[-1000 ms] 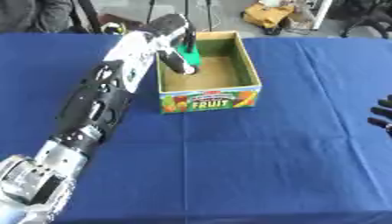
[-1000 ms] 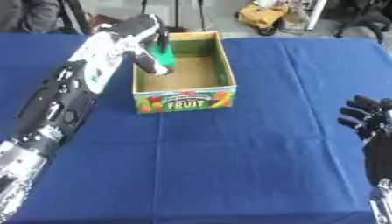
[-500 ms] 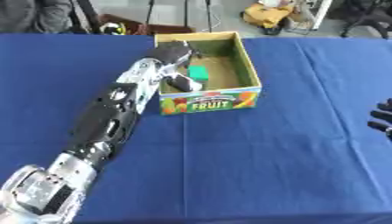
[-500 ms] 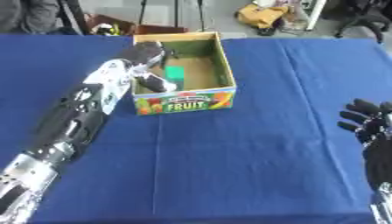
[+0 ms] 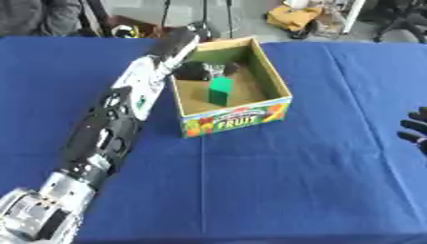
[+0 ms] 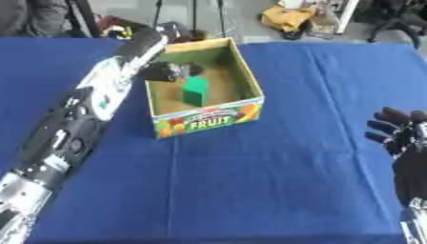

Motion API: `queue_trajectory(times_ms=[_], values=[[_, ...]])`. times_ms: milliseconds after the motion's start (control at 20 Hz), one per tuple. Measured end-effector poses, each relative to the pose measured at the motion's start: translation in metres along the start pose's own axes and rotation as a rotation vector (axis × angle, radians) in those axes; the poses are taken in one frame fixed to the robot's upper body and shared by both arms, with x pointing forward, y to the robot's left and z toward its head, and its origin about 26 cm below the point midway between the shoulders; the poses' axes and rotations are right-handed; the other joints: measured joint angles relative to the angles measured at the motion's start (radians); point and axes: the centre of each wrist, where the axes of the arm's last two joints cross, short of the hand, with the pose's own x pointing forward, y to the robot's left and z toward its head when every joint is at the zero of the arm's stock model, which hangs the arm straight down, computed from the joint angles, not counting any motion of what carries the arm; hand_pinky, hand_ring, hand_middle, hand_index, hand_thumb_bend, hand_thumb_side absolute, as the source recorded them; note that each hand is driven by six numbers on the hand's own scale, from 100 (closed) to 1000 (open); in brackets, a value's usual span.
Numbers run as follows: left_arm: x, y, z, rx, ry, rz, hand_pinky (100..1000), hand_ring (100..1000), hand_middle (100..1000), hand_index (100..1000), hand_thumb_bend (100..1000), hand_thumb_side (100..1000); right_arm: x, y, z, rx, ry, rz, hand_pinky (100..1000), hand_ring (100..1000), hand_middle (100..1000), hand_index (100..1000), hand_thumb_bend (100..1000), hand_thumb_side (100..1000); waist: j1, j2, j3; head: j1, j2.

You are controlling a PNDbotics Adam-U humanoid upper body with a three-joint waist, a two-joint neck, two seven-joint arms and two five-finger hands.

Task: Pick up objects on the table and place them in the box.

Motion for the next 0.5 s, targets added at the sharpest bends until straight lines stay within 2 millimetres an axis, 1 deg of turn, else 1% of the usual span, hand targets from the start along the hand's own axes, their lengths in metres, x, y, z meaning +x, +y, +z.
queue_trajectory(times_ms=[50,100,150,200,250,300,350,500], values=[[0.002,0.01,0.005,0.052,-0.016,0.056,838,759,737,774,707,1000,0.0,0.0,0.001,-0.001,0.002,0.0,726,753,718,797,100,1000,0.001,-0.001,0.005,-0.002,0.0],[0.003,0.019,0.01,0.094,-0.03,0.112,838,759,737,774,707,1000,-0.001,-0.001,0.001,-0.003,0.004,0.001,726,753,718,797,100,1000,0.001,-0.002,0.009,-0.003,0.0],[0.004,0.027,0.017,0.126,-0.038,0.167,826,742,716,762,672,976,-0.001,-0.001,0.002,-0.007,0.005,0.001,726,753,718,797,100,1000,0.001,-0.003,0.014,-0.006,0.0],[0.004,0.032,0.025,0.146,-0.037,0.222,811,718,693,749,611,945,-0.001,-0.002,0.002,-0.01,0.006,0.002,726,753,718,797,100,1000,0.001,-0.005,0.019,-0.008,0.0],[0.004,0.036,0.036,0.158,-0.027,0.281,811,718,693,749,611,945,-0.001,-0.002,0.002,-0.012,0.005,0.002,726,753,718,797,100,1000,0.002,-0.006,0.025,-0.01,0.0],[0.003,0.039,0.046,0.163,-0.012,0.337,802,701,676,739,615,917,-0.001,-0.002,0.002,-0.013,0.005,0.002,726,753,718,797,100,1000,0.003,-0.006,0.029,-0.011,0.0],[0.002,0.041,0.056,0.165,0.009,0.391,794,686,660,730,601,927,-0.001,-0.002,0.002,-0.014,0.004,0.002,726,753,718,797,100,1000,0.003,-0.006,0.031,-0.013,0.0],[-0.008,0.041,0.093,0.173,0.118,0.563,793,677,652,725,582,957,-0.001,-0.003,0.002,-0.017,0.005,0.003,726,753,718,797,100,1000,0.004,-0.006,0.039,-0.02,0.0]])
